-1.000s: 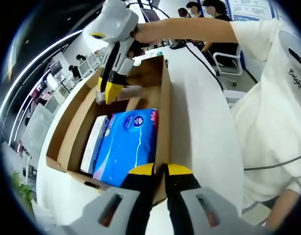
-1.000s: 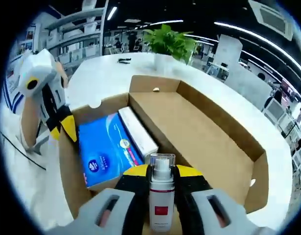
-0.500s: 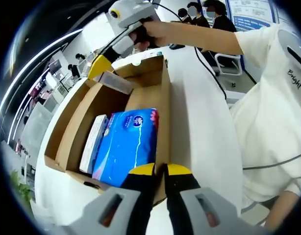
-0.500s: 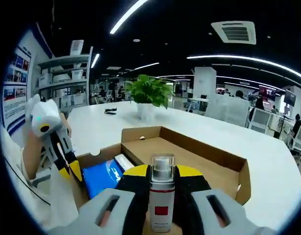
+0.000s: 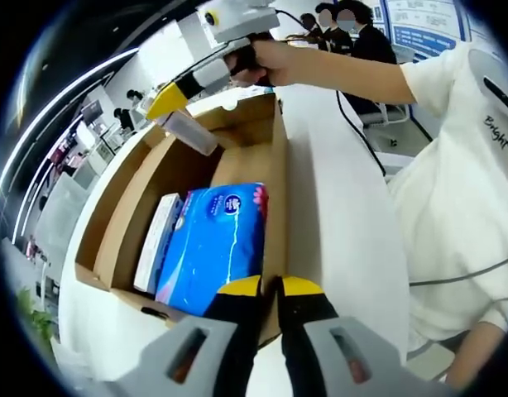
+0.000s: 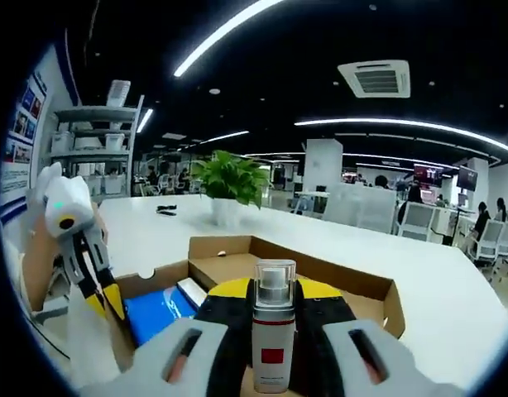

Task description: Operate the shoe box by opening the lid, removing the specified soft item, and placing it in the target area until the item is outside and the box remains undamaged.

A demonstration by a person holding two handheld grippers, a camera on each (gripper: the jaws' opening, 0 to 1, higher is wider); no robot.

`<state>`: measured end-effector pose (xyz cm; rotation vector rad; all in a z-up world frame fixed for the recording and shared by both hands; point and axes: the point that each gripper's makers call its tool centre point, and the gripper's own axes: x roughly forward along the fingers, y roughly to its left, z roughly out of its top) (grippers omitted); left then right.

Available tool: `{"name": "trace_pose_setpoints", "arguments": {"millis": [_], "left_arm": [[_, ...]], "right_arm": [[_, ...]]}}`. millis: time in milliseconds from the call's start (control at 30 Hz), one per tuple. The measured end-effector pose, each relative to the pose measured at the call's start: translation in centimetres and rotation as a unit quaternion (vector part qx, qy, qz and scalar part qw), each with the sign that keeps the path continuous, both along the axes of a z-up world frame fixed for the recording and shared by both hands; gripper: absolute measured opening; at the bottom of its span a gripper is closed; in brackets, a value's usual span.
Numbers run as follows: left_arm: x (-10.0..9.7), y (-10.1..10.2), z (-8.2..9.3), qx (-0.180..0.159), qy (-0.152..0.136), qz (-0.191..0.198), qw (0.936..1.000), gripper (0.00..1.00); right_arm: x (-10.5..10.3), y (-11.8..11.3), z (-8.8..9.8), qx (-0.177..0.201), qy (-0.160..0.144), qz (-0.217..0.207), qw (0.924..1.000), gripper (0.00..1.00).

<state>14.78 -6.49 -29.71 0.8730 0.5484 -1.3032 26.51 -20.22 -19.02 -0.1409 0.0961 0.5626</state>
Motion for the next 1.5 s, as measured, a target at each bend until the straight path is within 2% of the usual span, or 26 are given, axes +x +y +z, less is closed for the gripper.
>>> {"name": "trace_pose_setpoints", "arguments": {"millis": [100,133,167,200,233,267,300,367,400,433,533,567,700,767,900,1033,1167,1300,1433,1500], "left_arm": [[0.0,0.0,0.0,-0.004,-0.003,-0.001,1.0,0.07],[0.0,0.0,0.1,-0.006,-0.004,0.0,1.0,0.07],[0.0,0.0,0.1,-0.006,-0.005,0.0,1.0,0.07],[0.0,0.0,0.1,-0.006,-0.006,0.0,1.0,0.07],[0.0,0.0,0.1,-0.005,-0.006,-0.001,1.0,0.07],[0.0,0.0,0.1,-0.004,-0.005,-0.001,1.0,0.07],[0.0,0.0,0.1,-0.004,-0.005,-0.001,1.0,0.07],[-0.1,0.0,0.1,-0.007,-0.009,-0.002,0.9999,0.07],[-0.1,0.0,0.1,-0.009,-0.012,-0.003,0.9999,0.07],[-0.1,0.0,0.1,-0.013,-0.014,-0.003,0.9998,0.07],[0.0,0.0,0.2,-0.015,-0.011,-0.001,0.9998,0.07],[0.0,-0.1,0.2,-0.014,-0.011,-0.001,0.9998,0.07],[0.1,-0.1,0.2,-0.015,-0.01,0.002,0.9998,0.07],[0.0,-0.1,0.2,-0.014,-0.012,0.002,0.9998,0.07],[0.1,-0.1,0.2,-0.014,-0.011,0.002,0.9998,0.07],[0.0,-0.1,0.2,-0.015,-0.011,0.0,0.9998,0.07],[0.0,-0.1,0.2,-0.013,-0.009,0.002,0.9999,0.07],[0.0,-0.1,0.2,-0.015,-0.01,0.0,0.9998,0.07],[0.0,-0.1,0.2,-0.014,-0.011,0.0,0.9998,0.07],[0.0,-0.1,0.2,-0.014,-0.011,-0.002,0.9998,0.07]], "right_arm": [[-0.3,-0.3,0.7,0.011,-0.013,-0.01,0.9998,0.18],[-0.5,-0.4,1.3,0.019,-0.029,-0.01,0.9994,0.18],[-0.6,-1.3,1.7,0.01,-0.048,-0.039,0.9981,0.18],[-0.5,-2.8,1.8,-0.01,-0.064,-0.089,0.994,0.18],[-0.7,-3.5,1.6,0.022,-0.06,-0.115,0.9913,0.18],[-1.0,-2.7,1.3,0.064,-0.04,-0.083,0.9937,0.18],[-1.0,-2.8,1.1,0.072,-0.036,-0.082,0.9934,0.18],[-0.9,-3.9,1.1,0.065,-0.039,-0.105,0.9916,0.18],[-1.0,-4.4,1.5,0.049,-0.049,-0.116,0.9909,0.18],[-1.1,-4.6,1.9,0.049,-0.061,-0.12,0.9897,0.18],[-1.6,-4.7,2.5,0.051,-0.065,-0.117,0.9897,0.18],[-1.8,-4.9,3.1,0.05,-0.081,-0.12,0.9882,0.18],[-2.6,-5.1,4.0,0.048,-0.094,-0.111,0.9882,0.18],[-2.9,-5.6,4.7,0.043,-0.113,-0.124,0.9848,0.18],[-3.2,-5.5,5.0,0.033,-0.114,-0.118,0.9859,0.18],[-3.7,-5.1,4.8,0.001,-0.125,-0.101,0.987,0.18],[-4.3,-5.5,5.1,0.052,-0.12,-0.101,0.9862,0.18],[-4.4,-7.2,5.3,0.03,-0.142,-0.143,0.979,0.18],[-4.6,-7.2,4.9,0.064,-0.127,-0.127,0.9816,0.18],[-4.5,-7.4,4.8,0.061,-0.13,-0.131,0.9809,0.18]]}}
